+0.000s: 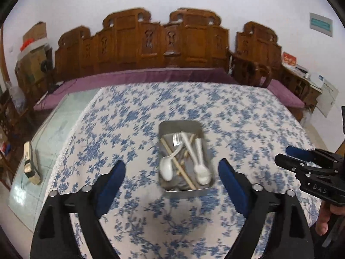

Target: Organize utensils

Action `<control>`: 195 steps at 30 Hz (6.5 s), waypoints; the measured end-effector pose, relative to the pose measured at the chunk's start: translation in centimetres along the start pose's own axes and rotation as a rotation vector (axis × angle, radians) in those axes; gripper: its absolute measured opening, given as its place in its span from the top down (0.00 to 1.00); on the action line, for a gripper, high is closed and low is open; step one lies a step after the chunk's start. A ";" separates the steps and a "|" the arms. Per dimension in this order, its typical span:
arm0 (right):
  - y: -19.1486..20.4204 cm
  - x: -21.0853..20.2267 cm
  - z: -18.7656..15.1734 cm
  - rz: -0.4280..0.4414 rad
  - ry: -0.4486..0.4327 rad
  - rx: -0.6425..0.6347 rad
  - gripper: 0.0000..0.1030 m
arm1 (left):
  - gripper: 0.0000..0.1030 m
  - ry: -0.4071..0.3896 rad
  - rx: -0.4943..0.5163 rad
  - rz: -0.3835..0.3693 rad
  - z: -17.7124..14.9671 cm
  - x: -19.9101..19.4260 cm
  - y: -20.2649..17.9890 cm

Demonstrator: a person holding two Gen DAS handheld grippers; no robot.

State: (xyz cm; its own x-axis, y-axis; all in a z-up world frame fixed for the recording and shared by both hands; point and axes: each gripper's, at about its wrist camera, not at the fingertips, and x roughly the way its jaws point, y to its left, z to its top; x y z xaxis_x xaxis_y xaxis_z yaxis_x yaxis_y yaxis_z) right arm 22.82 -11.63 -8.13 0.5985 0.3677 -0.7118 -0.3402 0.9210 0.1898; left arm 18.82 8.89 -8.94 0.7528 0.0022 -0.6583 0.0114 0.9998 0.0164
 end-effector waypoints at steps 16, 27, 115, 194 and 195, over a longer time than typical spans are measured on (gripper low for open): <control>-2.7 -14.6 -1.8 -0.091 -0.327 -0.006 0.03 | 0.08 -0.138 0.025 -0.018 -0.6 -7.9 -7.2; -2.3 -16.5 -2.4 -0.103 -0.366 -0.012 0.03 | 0.08 -0.171 0.023 0.002 -0.3 -9.7 -8.2; -2.4 -17.5 -2.9 -0.123 -0.381 -0.007 0.03 | 0.08 -0.225 -0.004 -0.002 0.1 -12.4 -9.2; -2.8 -18.0 -3.0 -0.130 -0.388 -0.005 0.03 | 0.08 -0.230 -0.016 0.003 -0.7 -12.5 -9.5; -2.8 -17.9 -3.0 -0.130 -0.387 -0.005 0.03 | 0.08 -0.231 -0.013 0.003 -0.7 -12.5 -9.6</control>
State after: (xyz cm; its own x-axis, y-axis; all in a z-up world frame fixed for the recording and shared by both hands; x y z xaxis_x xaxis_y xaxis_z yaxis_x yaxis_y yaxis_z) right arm 10.84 -21.14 2.06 0.8651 0.2703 -0.4226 -0.2464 0.9627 0.1114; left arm 8.80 -0.71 -1.42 0.8835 0.0024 -0.4684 0.0010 1.0000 0.0072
